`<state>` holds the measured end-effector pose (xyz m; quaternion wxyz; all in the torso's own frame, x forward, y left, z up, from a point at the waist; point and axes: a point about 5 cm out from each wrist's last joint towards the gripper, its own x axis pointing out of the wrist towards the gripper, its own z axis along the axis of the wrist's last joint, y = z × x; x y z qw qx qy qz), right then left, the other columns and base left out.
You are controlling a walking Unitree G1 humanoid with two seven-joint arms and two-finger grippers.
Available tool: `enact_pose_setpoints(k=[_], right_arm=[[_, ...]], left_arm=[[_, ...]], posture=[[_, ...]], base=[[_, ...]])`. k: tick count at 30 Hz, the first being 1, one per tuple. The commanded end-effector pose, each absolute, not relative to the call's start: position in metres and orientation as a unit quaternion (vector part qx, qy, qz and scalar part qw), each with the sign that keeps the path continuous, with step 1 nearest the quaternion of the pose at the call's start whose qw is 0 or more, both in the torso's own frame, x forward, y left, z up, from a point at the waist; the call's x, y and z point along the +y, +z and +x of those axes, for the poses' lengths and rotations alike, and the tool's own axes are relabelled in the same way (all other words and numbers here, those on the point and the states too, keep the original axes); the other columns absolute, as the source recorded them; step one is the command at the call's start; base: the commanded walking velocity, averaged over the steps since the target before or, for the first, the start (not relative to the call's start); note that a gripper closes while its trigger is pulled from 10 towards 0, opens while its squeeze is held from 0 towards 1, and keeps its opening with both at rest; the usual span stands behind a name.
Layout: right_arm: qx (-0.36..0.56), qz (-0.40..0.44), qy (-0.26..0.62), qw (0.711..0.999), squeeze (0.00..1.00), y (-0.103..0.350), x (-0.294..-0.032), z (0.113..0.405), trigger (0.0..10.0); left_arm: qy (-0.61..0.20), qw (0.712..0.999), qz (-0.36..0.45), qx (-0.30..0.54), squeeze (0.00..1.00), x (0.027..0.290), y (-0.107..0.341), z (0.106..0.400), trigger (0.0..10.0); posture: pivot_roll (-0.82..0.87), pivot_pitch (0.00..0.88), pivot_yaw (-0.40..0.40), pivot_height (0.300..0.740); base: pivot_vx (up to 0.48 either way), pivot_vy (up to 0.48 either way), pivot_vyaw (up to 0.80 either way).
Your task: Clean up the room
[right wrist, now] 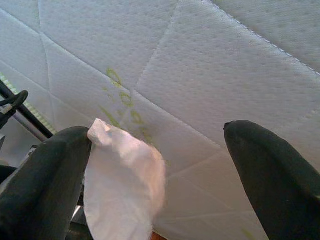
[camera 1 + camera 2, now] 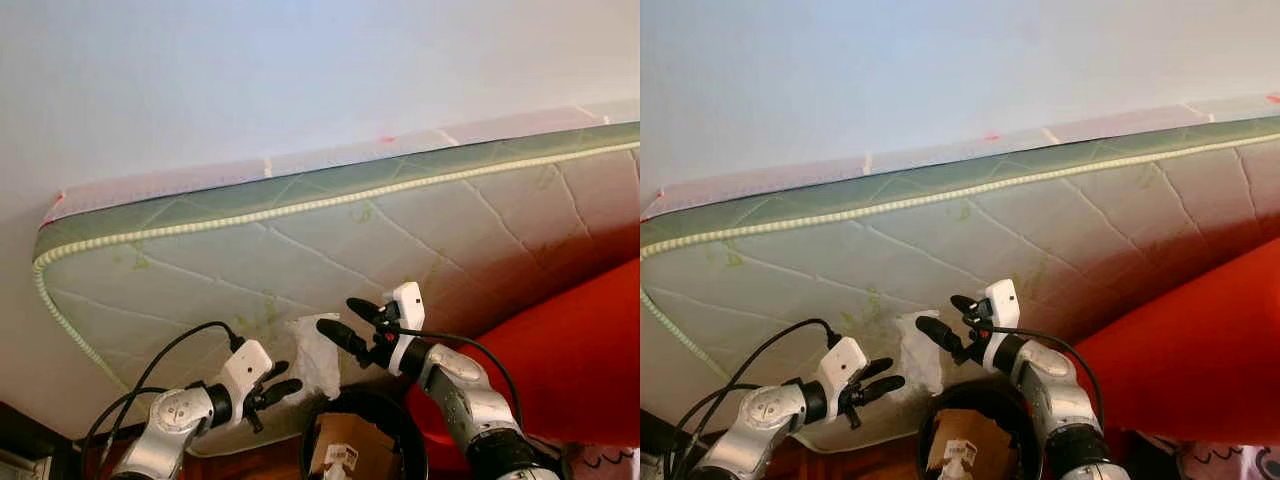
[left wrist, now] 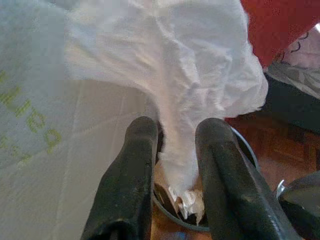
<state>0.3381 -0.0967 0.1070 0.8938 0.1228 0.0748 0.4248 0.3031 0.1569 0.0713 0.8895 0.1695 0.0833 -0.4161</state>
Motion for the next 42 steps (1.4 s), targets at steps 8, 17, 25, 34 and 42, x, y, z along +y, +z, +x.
enact_pose_setpoints(k=[8,17,25,34,42], right_arm=[[0.076,0.127,0.433,0.889,0.00,0.107,-0.096,0.336,10.0],[0.076,0.114,0.426,0.894,0.00,0.110,-0.098,0.338,10.0],[0.078,0.096,0.437,0.891,0.00,0.114,-0.105,0.342,10.0],[0.088,0.056,0.486,0.868,0.00,0.118,-0.104,0.339,10.0],[0.086,0.050,0.515,0.851,0.00,0.121,-0.101,0.336,10.0]], left_arm=[[-0.417,0.891,0.161,0.078,0.00,0.154,0.069,0.306,4.0],[-0.408,0.888,0.199,0.079,0.00,0.160,0.070,0.306,10.0],[-0.417,0.893,0.157,0.057,1.00,0.173,0.085,0.299,10.0],[-0.491,0.852,0.177,0.051,1.00,0.160,0.096,0.289,10.0],[-0.498,0.839,0.214,0.052,0.00,0.153,0.097,0.292,10.0]], posture=[[0.07,0.149,-0.072,0.740],[0.07,0.127,-0.068,0.740],[0.08,0.124,-0.077,0.740],[0.08,0.126,-0.086,0.740],[0.08,0.128,-0.087,0.740]], base=[[0.000,0.000,0.00],[0.000,0.000,0.00],[0.000,0.000,0.00],[0.000,0.000,0.00],[0.000,0.000,0.00]])
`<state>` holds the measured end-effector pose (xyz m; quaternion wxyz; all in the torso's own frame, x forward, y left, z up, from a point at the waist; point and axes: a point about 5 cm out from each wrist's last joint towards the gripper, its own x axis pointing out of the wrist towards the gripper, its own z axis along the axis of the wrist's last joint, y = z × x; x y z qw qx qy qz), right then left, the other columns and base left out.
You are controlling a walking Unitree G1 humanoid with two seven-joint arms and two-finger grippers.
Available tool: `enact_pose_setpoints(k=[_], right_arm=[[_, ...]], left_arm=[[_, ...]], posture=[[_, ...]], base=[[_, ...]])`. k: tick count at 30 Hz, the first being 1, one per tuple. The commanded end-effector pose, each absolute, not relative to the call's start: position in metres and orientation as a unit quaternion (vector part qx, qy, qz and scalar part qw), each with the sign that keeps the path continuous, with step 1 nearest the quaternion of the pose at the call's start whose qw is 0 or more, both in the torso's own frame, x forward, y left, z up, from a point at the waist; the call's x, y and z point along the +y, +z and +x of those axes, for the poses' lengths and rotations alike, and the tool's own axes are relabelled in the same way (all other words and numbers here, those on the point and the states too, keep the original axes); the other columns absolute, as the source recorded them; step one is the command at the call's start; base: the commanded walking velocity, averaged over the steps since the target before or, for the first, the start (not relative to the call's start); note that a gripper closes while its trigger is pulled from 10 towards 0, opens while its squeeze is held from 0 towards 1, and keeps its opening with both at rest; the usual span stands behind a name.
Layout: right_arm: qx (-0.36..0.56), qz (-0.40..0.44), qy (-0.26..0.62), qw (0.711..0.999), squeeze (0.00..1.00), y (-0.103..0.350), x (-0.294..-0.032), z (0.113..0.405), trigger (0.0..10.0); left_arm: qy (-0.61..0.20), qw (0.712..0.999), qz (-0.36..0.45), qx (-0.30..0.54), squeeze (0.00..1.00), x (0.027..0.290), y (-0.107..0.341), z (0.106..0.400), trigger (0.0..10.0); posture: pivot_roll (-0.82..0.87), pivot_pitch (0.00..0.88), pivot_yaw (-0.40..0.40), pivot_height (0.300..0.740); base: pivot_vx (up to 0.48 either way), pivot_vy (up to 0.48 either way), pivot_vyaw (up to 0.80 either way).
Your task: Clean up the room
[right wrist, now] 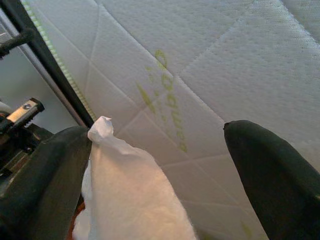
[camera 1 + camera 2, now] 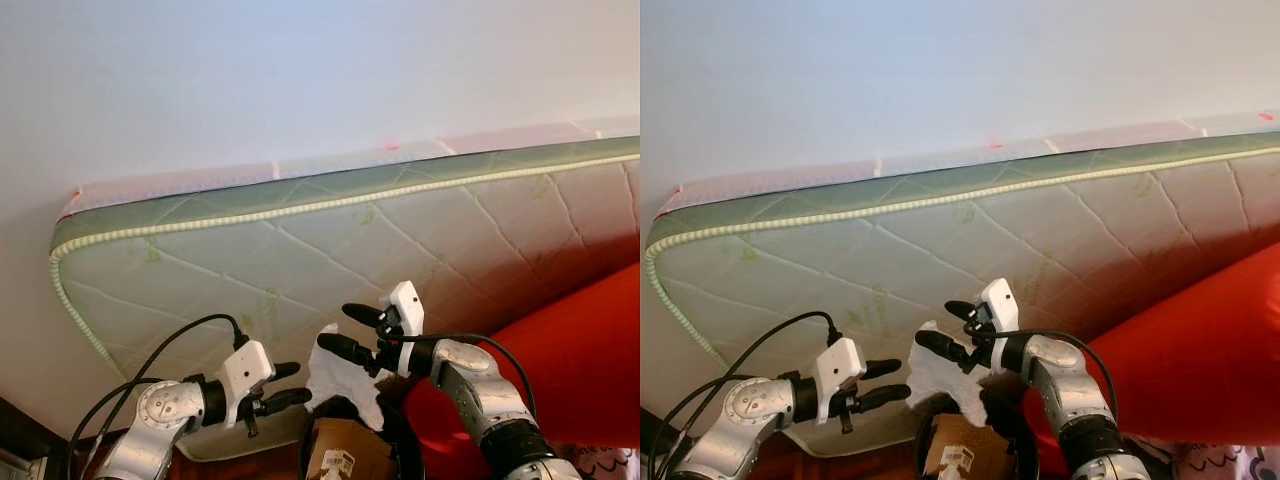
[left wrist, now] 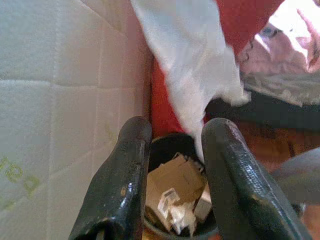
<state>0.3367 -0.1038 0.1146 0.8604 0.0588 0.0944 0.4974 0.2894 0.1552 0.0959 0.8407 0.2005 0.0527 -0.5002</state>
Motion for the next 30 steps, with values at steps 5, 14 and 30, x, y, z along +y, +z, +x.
enact_pose_setpoints(k=[5,14,30], right_arm=[[0.084,0.046,0.529,0.843,0.00,0.122,-0.098,0.333,10.0],[0.088,0.039,0.545,0.833,0.00,0.121,-0.094,0.330,10.0],[0.082,0.042,0.556,0.826,0.00,0.122,-0.089,0.326,10.0]], left_arm=[[-0.495,0.841,0.212,0.055,0.00,0.153,0.096,0.293,10.0],[-0.508,0.834,0.209,0.054,0.00,0.146,0.098,0.298,10.0],[-0.482,0.852,0.198,0.046,0.00,0.140,0.096,0.311,0.0]], posture=[[0.08,0.129,-0.088,0.740],[0.08,0.120,-0.084,0.740],[0.07,0.095,-0.077,0.740]], base=[[0.000,0.000,0.00],[0.000,0.000,0.00],[0.000,0.000,0.00]])
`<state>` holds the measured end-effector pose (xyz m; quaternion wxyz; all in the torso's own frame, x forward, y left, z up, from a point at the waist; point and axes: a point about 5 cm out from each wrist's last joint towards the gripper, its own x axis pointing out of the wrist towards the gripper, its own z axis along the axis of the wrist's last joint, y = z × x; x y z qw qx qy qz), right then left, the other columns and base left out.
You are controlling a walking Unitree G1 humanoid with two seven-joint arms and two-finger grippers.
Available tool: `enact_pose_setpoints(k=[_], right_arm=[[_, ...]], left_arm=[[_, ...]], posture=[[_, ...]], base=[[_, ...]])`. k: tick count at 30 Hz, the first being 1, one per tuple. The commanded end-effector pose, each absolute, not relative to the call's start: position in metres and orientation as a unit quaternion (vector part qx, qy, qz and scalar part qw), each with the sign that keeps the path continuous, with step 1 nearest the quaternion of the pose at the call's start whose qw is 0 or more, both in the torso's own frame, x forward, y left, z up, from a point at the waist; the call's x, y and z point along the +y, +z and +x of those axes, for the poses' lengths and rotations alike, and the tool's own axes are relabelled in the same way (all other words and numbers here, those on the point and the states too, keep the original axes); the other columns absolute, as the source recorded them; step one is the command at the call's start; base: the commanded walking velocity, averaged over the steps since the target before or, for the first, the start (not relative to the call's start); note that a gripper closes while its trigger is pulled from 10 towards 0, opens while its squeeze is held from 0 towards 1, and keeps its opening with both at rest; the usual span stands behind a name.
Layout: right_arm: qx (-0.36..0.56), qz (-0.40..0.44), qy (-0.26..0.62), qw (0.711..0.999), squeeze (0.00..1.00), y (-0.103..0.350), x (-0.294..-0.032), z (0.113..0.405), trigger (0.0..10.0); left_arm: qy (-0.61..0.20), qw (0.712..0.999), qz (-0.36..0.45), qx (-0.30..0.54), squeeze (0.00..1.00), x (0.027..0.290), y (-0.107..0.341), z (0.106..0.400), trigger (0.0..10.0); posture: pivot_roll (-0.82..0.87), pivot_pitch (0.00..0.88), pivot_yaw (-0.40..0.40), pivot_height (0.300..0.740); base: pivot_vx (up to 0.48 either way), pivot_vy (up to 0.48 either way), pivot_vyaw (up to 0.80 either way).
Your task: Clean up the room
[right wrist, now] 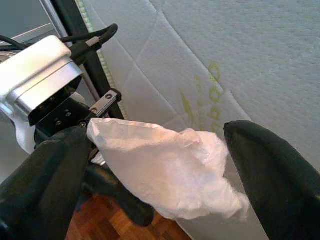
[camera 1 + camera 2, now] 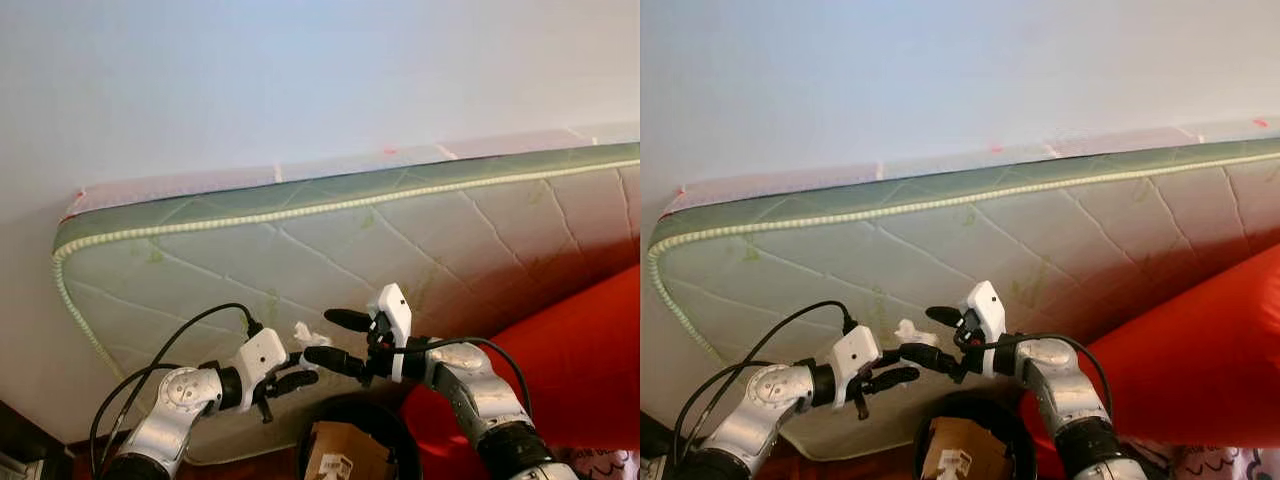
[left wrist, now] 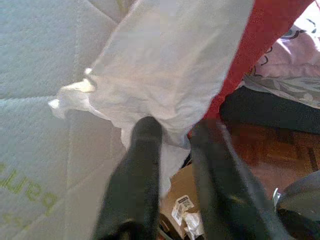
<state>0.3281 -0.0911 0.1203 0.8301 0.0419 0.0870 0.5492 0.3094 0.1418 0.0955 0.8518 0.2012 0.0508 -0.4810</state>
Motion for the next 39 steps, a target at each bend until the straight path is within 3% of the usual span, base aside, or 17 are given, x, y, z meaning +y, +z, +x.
enact_pose_setpoints(k=[1,29,30,39], right_arm=[[0.082,0.042,0.555,0.826,0.00,0.1219,-0.0888,0.3256,10.0],[0.092,0.035,0.553,0.827,0.00,0.1196,-0.0904,0.3268,10.0],[0.092,0.033,0.555,0.826,1.00,0.1192,-0.0902,0.3262,10.0],[0.092,0.029,0.552,0.828,1.00,0.1193,-0.0931,0.3270,10.0]], left_arm=[[-0.481,0.853,0.197,0.045,0.00,0.1397,0.0961,0.3114,0.0],[-0.495,0.848,0.184,0.049,0.00,0.1373,0.0923,0.3086,0.0],[-0.496,0.847,0.184,0.050,0.00,0.1376,0.0921,0.3083,0.0],[-0.499,0.843,0.192,0.057,0.00,0.1396,0.0900,0.3072,0.0]], posture=[[0.07,0.095,-0.077,0.740],[0.08,0.127,-0.090,0.740],[0.08,0.129,-0.089,0.740],[0.08,0.131,-0.086,0.740]], base=[[0.000,0.000,0.00],[0.000,0.000,0.00],[0.000,0.000,0.00],[0.000,0.000,0.00]])
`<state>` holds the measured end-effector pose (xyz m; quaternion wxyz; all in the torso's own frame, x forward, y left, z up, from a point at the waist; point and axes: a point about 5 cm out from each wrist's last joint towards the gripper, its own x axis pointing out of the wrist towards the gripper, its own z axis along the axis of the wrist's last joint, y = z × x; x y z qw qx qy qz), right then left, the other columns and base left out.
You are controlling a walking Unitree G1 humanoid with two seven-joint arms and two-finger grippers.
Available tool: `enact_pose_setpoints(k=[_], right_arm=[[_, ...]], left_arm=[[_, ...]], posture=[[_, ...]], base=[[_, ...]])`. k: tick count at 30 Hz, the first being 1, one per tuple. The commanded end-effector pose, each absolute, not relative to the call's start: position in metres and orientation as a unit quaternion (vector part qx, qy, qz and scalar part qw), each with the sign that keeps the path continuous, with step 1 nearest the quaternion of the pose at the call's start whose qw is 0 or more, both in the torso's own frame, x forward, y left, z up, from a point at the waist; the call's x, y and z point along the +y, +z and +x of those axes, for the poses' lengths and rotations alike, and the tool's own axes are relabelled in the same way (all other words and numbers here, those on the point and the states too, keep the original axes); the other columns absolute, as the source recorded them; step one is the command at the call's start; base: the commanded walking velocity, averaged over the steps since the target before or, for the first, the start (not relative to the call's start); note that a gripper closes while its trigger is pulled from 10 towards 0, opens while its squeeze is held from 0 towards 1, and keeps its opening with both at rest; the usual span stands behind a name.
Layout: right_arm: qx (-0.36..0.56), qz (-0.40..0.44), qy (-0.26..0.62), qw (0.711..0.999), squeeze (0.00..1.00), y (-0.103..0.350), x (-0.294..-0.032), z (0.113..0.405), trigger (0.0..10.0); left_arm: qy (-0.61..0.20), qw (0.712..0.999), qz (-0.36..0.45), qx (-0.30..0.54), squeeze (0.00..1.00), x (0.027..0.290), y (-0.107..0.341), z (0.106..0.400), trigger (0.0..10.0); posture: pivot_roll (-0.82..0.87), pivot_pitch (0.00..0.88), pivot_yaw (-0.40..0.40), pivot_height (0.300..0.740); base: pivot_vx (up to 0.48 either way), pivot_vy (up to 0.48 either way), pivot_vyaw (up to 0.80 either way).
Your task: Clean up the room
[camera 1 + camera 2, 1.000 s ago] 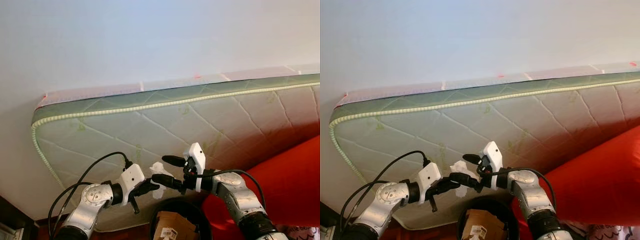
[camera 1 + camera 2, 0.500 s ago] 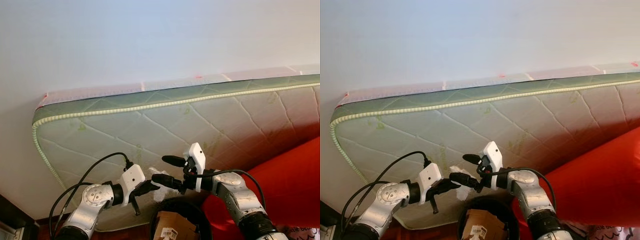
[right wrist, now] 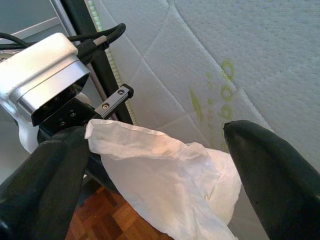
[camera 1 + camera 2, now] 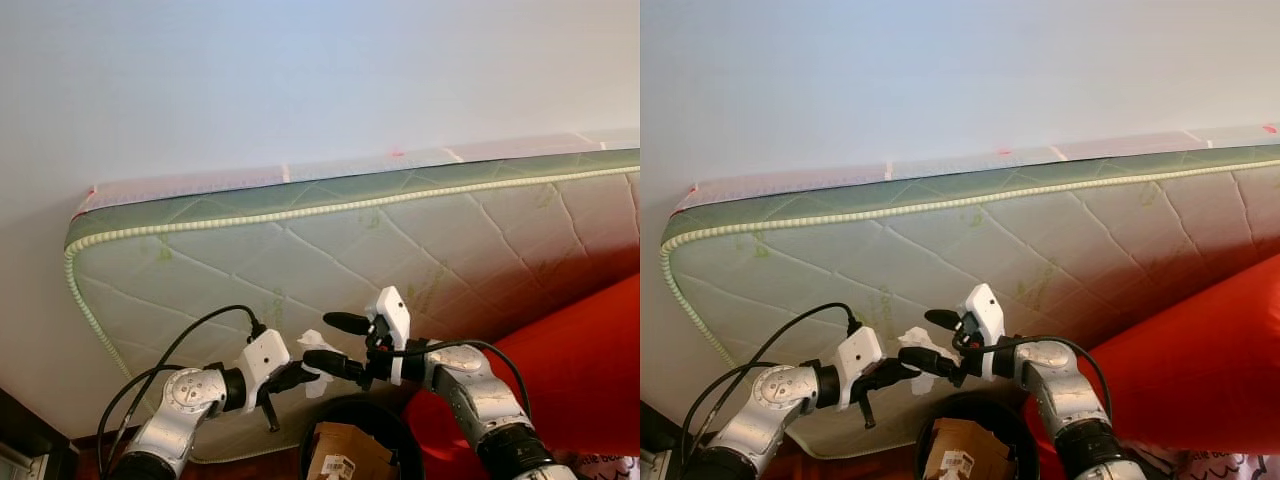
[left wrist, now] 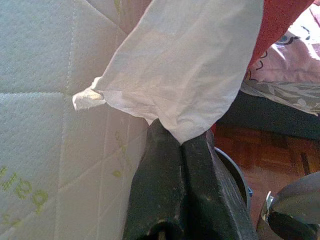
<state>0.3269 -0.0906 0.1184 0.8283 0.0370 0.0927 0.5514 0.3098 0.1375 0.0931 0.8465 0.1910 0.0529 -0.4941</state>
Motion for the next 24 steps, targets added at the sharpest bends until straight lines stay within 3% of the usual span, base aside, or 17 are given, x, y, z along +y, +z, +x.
enact_pose_setpoints(k=[1,5,6,24], right_arm=[[0.092,0.029,0.552,0.828,1.00,0.119,-0.093,0.327,10.0],[0.105,0.006,0.549,0.829,0.97,0.116,-0.098,0.327,10.0],[0.107,0.000,0.549,0.829,0.00,0.115,-0.099,0.327,10.0],[0.174,-0.096,0.556,0.807,0.00,0.092,-0.113,0.321,10.0]], left_arm=[[-0.499,0.843,0.193,0.058,0.00,0.140,0.090,0.307,0.0],[-0.498,0.839,0.208,0.068,0.00,0.142,0.085,0.306,0.0],[-0.498,0.839,0.208,0.069,0.00,0.143,0.085,0.305,0.0],[-0.469,0.841,0.244,0.117,0.00,0.163,0.066,0.299,0.0]], posture=[[0.08,0.131,-0.086,0.740],[0.08,0.132,-0.085,0.740],[0.08,0.132,-0.085,0.740],[0.08,0.136,-0.086,0.740]], base=[[0.000,0.000,0.00],[0.000,0.000,0.00],[0.000,0.000,0.00],[0.000,0.000,0.00]])
